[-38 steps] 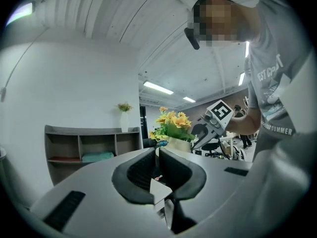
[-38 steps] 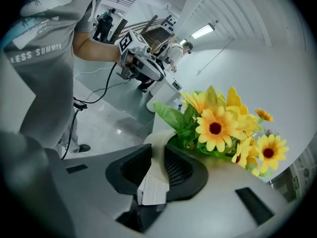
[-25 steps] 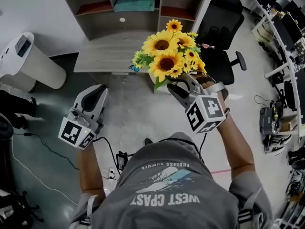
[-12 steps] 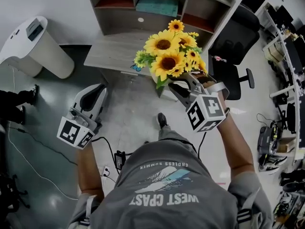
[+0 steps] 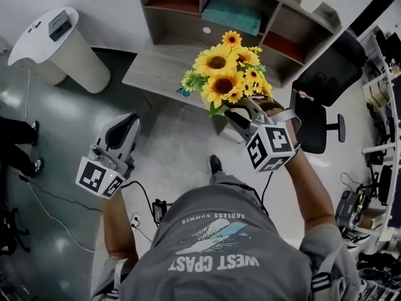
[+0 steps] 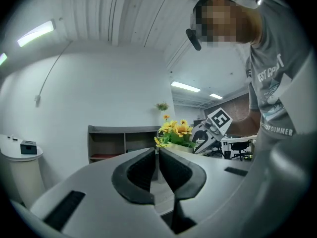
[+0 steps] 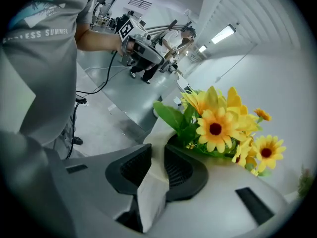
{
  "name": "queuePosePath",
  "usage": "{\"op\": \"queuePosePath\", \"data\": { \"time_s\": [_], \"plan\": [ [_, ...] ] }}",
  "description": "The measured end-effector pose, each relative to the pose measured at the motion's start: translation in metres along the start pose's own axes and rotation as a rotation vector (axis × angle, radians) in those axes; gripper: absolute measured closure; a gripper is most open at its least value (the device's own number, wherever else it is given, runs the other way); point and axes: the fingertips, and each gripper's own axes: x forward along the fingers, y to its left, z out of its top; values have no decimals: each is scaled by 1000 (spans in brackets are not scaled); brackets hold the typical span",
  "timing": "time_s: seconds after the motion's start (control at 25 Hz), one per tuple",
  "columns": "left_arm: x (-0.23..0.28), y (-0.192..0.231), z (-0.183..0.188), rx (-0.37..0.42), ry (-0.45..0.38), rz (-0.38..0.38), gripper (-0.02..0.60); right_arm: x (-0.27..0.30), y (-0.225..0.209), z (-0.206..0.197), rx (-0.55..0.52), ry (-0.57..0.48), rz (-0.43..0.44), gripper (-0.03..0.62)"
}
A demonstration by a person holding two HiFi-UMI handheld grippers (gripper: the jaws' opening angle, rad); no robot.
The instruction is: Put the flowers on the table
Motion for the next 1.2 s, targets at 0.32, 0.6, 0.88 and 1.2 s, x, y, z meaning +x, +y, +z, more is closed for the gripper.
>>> {"op": "queuePosePath", "data": {
  "time_s": [0.32,0.6,0.88,1.2],
  "plan": [
    [21,-1,-23,-18,7,46,543,34,-11,-34,-34,-10,31,493],
    [30,-1,-39,-37,14,69,544,61,-15,-56,-49,-7,55,493],
    [14,-17,-14,-48,41,92,543,55,-23,-49,-66,-19,74,493],
    [-39,-60,63,-46,84,142,543,1,-26,-12,-68,-52,81,493]
  ]
}}
